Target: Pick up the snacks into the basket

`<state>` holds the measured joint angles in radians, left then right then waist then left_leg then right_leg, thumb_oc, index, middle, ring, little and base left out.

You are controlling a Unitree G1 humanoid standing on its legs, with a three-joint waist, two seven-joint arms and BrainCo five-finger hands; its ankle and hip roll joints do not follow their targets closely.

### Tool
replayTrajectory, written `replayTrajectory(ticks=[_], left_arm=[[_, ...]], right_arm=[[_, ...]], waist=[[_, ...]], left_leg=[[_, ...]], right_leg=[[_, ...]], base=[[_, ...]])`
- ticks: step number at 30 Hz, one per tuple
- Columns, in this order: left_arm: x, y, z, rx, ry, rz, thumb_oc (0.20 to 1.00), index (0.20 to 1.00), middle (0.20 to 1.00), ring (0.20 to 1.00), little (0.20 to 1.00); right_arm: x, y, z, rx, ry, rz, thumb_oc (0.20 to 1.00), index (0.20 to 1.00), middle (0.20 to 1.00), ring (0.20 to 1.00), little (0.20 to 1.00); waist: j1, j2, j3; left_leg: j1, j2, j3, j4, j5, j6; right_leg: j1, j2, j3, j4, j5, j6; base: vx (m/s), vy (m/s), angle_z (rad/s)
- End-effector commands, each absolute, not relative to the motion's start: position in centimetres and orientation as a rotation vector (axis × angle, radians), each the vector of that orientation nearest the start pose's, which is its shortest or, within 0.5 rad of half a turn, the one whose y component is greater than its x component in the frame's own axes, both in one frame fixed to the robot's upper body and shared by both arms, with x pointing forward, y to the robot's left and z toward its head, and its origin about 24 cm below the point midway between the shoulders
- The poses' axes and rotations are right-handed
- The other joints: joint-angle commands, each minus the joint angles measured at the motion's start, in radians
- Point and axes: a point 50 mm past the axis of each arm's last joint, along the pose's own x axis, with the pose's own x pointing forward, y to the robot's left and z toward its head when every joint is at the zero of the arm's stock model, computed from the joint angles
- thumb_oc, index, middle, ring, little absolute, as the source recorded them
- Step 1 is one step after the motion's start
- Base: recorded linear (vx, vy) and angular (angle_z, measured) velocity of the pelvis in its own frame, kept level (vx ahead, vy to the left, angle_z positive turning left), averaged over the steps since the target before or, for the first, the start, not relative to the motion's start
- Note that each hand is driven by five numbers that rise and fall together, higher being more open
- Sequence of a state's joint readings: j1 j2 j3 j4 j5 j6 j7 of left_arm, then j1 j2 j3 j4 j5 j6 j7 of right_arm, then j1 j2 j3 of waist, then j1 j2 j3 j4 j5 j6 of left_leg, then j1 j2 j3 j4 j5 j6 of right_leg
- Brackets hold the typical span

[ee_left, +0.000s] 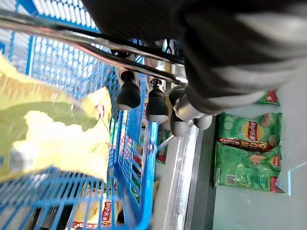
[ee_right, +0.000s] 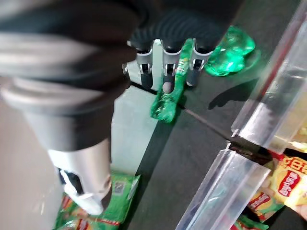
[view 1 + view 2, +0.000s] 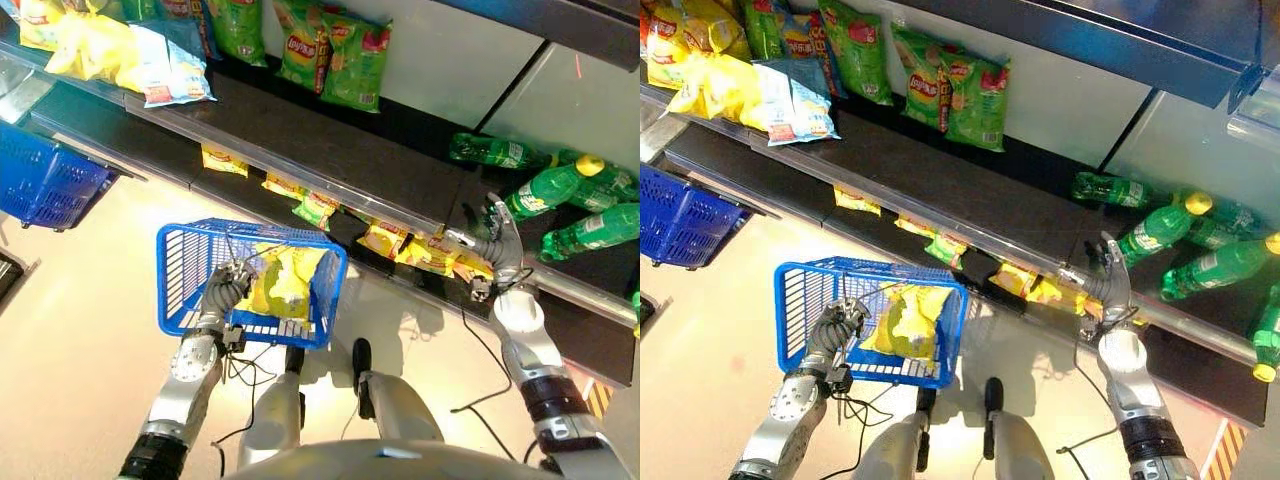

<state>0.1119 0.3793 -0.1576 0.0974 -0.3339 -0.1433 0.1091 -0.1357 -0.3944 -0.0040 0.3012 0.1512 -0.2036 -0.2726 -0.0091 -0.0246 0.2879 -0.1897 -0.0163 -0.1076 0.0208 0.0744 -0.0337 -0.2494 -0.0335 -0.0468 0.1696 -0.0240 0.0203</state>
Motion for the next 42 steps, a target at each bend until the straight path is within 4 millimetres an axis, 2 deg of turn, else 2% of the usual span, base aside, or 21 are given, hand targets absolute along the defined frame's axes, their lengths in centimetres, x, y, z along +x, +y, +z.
replayTrajectory(ticks=[1,5,10,14,18,21,27,42], left_arm=[[23.4,19.3,7.9,0.029,-0.244,-0.063,0.200,0.200,0.200,0.200,0.200],[23.2,19.3,7.9,0.027,-0.253,-0.067,0.200,0.200,0.200,0.200,0.200],[23.2,19.3,7.9,0.029,-0.251,-0.074,0.200,0.200,0.200,0.200,0.200],[23.1,19.4,8.0,0.028,-0.247,-0.098,0.200,0.200,0.200,0.200,0.200],[22.9,19.5,8.0,0.038,-0.244,-0.126,0.200,0.200,0.200,0.200,0.200],[22.7,19.5,7.8,0.049,-0.225,-0.166,0.200,0.200,0.200,0.200,0.200],[22.8,19.5,7.9,0.054,-0.226,-0.161,0.200,0.200,0.200,0.200,0.200],[23.0,19.4,8.7,0.023,-0.271,-0.118,0.200,0.200,0.200,0.200,0.200]], right_arm=[[27.8,-26.6,7.7,-0.202,-0.196,-0.434,1.000,1.000,1.000,1.000,1.000],[27.4,-27.9,8.1,-0.236,-0.210,-0.507,1.000,1.000,1.000,1.000,1.000],[27.2,-28.3,8.1,-0.255,-0.205,-0.493,1.000,1.000,1.000,1.000,1.000],[26.7,-28.3,7.7,-0.289,-0.172,-0.375,1.000,1.000,1.000,1.000,1.000],[26.0,-27.9,7.2,-0.345,-0.122,-0.173,1.000,1.000,1.000,1.000,1.000],[25.3,-28.4,6.3,-0.361,-0.048,-0.094,1.000,1.000,1.000,1.000,1.000],[25.2,-29.4,5.3,-0.338,-0.003,-0.185,1.000,1.000,1.000,1.000,1.000],[28.1,-29.1,7.1,-0.245,-0.100,-0.376,1.000,1.000,1.000,1.000,1.000]], waist=[[0.007,-0.025,-0.037],[0.003,-0.023,-0.043],[0.002,-0.029,-0.054],[0.001,-0.042,-0.066],[0.001,-0.052,-0.067],[0.002,-0.058,-0.069],[0.003,-0.055,-0.067],[0.015,-0.045,-0.044]], left_leg=[[-0.021,-0.056,-0.018,0.117,-0.138,0.029],[-0.016,-0.056,-0.011,0.108,-0.139,0.031],[-0.002,-0.056,-0.003,0.100,-0.141,0.033],[0.017,-0.054,-0.001,0.097,-0.146,0.032],[0.024,-0.054,-0.002,0.097,-0.146,0.029],[0.029,-0.055,-0.006,0.098,-0.148,0.028],[0.037,-0.057,-0.008,0.098,-0.151,0.030],[0.015,-0.064,0.001,0.118,-0.160,0.037]], right_leg=[[-0.027,-0.033,0.025,-0.039,0.031,0.093],[-0.023,-0.037,0.033,-0.052,0.037,0.096],[-0.009,-0.040,0.041,-0.067,0.041,0.098],[0.012,-0.041,0.045,-0.079,0.043,0.100],[0.022,-0.043,0.043,-0.086,0.047,0.103],[0.032,-0.045,0.039,-0.091,0.049,0.104],[0.038,-0.046,0.041,-0.093,0.052,0.106],[0.014,-0.046,0.056,-0.081,0.057,0.103]], base=[[0.00,0.000,0.00],[0.02,0.016,-0.03],[0.03,0.012,-0.06],[0.02,0.003,-0.01],[0.00,0.000,0.00],[0.00,0.001,0.01],[0.00,0.000,0.00],[0.00,0.000,0.00]])
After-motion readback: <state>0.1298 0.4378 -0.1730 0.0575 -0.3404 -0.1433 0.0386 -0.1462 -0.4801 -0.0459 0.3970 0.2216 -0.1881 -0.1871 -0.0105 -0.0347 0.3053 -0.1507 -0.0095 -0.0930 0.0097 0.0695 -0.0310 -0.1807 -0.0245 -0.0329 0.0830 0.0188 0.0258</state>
